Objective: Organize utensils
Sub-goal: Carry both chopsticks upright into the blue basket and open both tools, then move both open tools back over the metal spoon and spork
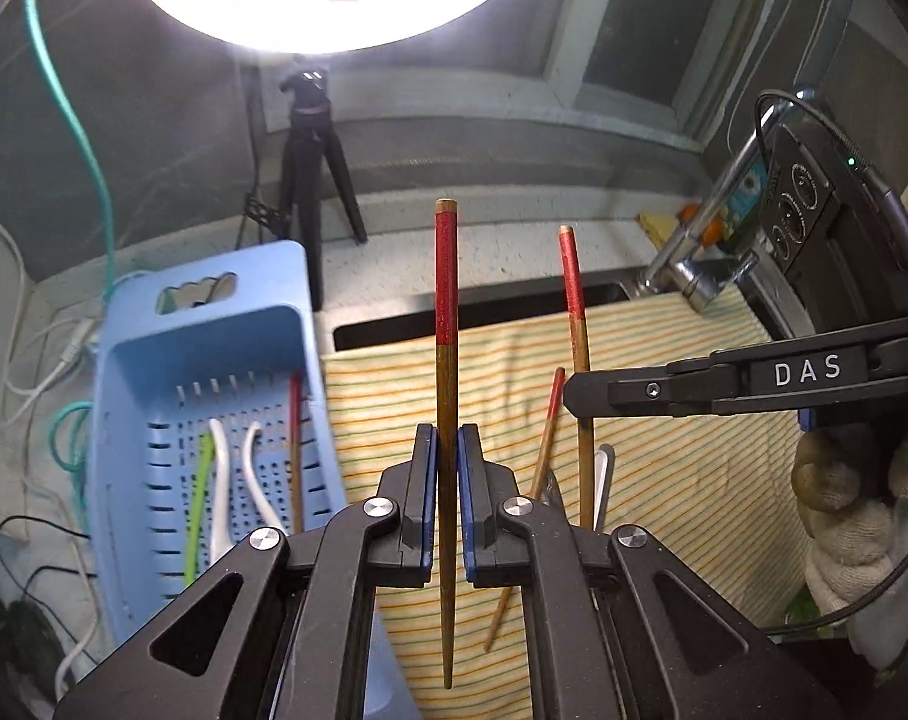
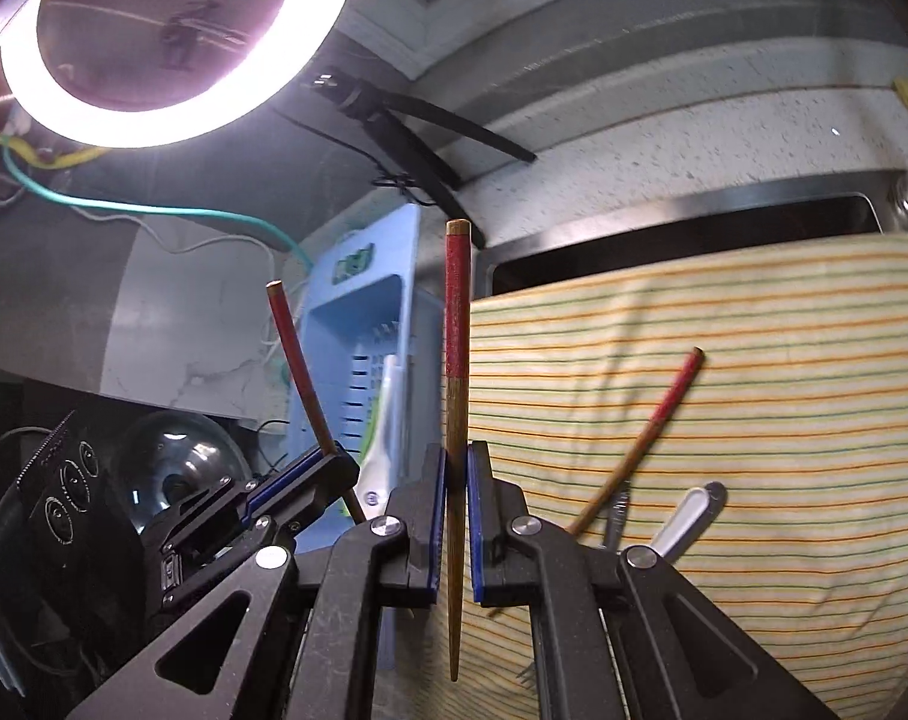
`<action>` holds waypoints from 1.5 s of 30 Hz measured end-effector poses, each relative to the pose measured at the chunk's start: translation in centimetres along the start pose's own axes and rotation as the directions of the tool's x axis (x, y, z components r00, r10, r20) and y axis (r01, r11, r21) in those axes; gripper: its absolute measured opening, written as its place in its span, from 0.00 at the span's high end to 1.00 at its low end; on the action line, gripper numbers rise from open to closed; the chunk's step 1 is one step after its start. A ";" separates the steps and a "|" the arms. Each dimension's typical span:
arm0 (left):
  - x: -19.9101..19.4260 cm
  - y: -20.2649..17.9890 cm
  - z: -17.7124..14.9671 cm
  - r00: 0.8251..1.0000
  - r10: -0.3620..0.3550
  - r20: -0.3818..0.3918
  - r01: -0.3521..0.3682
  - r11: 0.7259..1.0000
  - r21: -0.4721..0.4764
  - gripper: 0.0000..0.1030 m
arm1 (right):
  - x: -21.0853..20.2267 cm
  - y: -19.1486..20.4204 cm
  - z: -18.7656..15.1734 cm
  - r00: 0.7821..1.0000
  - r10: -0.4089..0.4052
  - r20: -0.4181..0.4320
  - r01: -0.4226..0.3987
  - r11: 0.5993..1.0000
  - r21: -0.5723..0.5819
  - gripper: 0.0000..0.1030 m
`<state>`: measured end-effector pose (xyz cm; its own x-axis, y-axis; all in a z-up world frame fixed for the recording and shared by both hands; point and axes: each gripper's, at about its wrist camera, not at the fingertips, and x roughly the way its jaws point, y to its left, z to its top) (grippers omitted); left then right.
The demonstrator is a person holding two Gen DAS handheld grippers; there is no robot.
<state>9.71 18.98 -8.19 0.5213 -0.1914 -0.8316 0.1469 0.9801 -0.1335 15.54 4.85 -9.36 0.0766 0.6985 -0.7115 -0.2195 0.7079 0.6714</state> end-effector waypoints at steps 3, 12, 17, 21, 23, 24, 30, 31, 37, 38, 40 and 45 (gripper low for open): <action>-1.5 0.7 -0.1 0.999 0.034 0.025 -0.034 0.999 0.002 0.95 | 0.3 2.2 0.0 1.000 0.023 0.001 -0.023 0.999 -0.041 0.94; -3.0 5.4 -1.3 0.992 0.122 0.016 -0.121 0.990 -0.066 0.95 | 5.4 6.9 -0.2 0.997 0.042 -0.057 -0.048 0.993 -0.107 0.94; -1.6 7.9 -1.7 0.989 0.149 -0.011 -0.149 0.983 -0.111 0.95 | 8.9 8.2 -0.4 0.998 -0.004 -0.062 -0.004 0.990 -0.140 0.94; -0.1 9.9 -2.1 0.988 0.149 -0.049 -0.154 0.979 -0.137 0.95 | 11.2 8.6 -0.2 0.996 -0.044 -0.076 0.031 0.986 -0.162 0.94; 0.6 10.5 -2.2 0.987 0.143 -0.071 -0.152 0.977 -0.148 0.95 | 12.2 8.6 -0.1 0.995 -0.065 -0.080 0.051 0.984 -0.168 0.94; 1.1 10.9 -2.3 0.986 0.143 -0.082 -0.154 0.976 -0.152 0.95 | 12.6 8.5 -0.1 0.994 -0.073 -0.085 0.058 0.984 -0.167 0.94; 2.0 11.7 -2.6 0.986 0.128 -0.111 -0.147 0.972 -0.182 0.95 | 14.0 8.3 -0.1 0.988 -0.104 -0.110 0.083 0.980 -0.179 0.91; 2.1 11.8 -2.6 0.985 0.127 -0.114 -0.147 0.972 -0.184 0.94 | 14.0 8.4 -0.2 0.988 -0.107 -0.109 0.086 0.980 -0.182 0.91; 2.0 11.8 -2.6 0.984 0.138 -0.115 -0.158 0.970 -0.183 0.90 | 13.5 8.8 -0.2 0.989 -0.103 -0.107 0.081 0.977 -0.195 0.91; 1.9 11.8 -2.5 0.984 0.139 -0.112 -0.158 0.970 -0.184 0.90 | 13.2 8.9 -0.3 0.990 -0.102 -0.102 0.080 0.977 -0.199 0.91; 1.6 11.6 -2.5 0.985 0.137 -0.103 -0.154 0.971 -0.182 0.90 | 12.6 8.7 -0.3 0.990 -0.099 -0.098 0.078 0.977 -0.201 0.91; 0.3 10.8 -2.5 0.988 0.131 -0.078 -0.144 0.971 -0.188 0.90 | 10.8 8.1 -0.3 0.993 -0.079 -0.088 0.061 0.979 -0.194 0.87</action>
<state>9.39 29.67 -11.26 0.4693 -0.0563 -0.8813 -0.0907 0.9896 -0.1115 14.27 18.07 -11.68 0.0082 0.6287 -0.7776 -0.3990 0.7151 0.5740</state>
